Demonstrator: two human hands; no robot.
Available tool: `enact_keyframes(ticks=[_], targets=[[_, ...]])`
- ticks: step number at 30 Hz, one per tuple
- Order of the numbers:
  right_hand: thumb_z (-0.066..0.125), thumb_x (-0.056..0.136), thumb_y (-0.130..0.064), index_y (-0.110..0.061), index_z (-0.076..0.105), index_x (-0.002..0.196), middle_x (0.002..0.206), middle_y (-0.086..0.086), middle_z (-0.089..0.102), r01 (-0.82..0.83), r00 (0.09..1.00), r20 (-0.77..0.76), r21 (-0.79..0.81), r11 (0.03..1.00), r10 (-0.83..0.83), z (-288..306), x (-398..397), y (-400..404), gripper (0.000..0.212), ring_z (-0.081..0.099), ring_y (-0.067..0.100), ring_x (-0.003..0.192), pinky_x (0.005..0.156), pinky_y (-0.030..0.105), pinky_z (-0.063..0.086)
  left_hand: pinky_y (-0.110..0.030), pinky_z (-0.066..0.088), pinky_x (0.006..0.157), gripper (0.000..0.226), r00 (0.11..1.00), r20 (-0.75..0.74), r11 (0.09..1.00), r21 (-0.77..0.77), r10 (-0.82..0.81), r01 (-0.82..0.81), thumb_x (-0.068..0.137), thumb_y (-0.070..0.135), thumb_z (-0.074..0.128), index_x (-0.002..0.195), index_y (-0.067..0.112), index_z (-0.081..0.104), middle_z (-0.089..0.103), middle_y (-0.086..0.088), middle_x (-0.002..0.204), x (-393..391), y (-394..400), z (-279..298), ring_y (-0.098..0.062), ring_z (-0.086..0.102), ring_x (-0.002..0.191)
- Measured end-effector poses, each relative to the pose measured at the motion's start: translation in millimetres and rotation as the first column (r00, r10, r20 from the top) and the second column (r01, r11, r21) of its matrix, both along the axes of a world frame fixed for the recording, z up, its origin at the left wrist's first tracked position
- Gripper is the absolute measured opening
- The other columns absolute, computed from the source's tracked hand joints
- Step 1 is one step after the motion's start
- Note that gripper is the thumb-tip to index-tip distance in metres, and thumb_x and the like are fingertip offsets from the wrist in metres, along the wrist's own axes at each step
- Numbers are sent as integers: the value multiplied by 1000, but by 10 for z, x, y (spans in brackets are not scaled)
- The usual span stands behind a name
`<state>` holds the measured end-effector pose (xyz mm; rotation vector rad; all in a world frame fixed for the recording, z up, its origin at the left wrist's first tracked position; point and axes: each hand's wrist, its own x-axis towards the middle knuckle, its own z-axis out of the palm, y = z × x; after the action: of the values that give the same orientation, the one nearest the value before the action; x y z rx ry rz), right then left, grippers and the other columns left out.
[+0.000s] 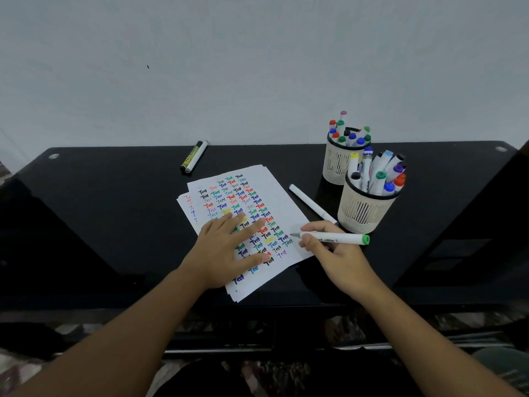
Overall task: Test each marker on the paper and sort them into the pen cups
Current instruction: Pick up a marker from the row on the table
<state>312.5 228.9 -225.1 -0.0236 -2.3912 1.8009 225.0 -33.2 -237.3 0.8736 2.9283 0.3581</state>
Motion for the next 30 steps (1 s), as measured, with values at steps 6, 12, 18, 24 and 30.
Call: enact_keyframes(ticks=[6,12,18,24,30], targets=[[68,99,-36,-32,71,97,90,-12,72,12,999,31,104,994,-15,-46,27,-25,5,67,7,90,79,21,53,-43,3,125,81,1000,1,1000,-1,14,-14,81,94,21,154,61,9,10,10,169,0,0,1,-16,1,156],[60,103,-42,-36,66,100,93,-20,69,14,996,88,179,984,-31,-78,-53,-36,8,65,4,93,86,34,55,-43,2,126,79,1000,7,1000,-5,19,-19,83,93,22,153,61,8,9,11,169,14,16,2,-15,0,156],[59,104,-41,-37,65,97,89,-28,66,4,993,118,212,977,-29,-67,-58,-41,10,62,0,91,83,28,51,-44,2,126,84,999,19,999,-14,29,-29,79,96,18,154,60,8,7,12,169,21,13,0,-14,-1,156],[59,104,-41,-36,66,100,92,-20,69,1,990,138,229,973,-33,-37,-44,-51,9,64,2,93,88,33,55,-44,3,126,82,1000,15,1000,-17,26,-25,82,94,21,154,59,8,8,12,169,9,26,-3,-15,-1,156],[59,104,-41,-34,65,102,96,-14,69,14,993,112,262,965,-44,-47,-41,-58,9,65,7,94,88,39,56,-45,2,126,81,1000,14,1000,-20,23,-23,83,93,22,155,58,9,7,11,170,2,27,-4,-15,0,156]])
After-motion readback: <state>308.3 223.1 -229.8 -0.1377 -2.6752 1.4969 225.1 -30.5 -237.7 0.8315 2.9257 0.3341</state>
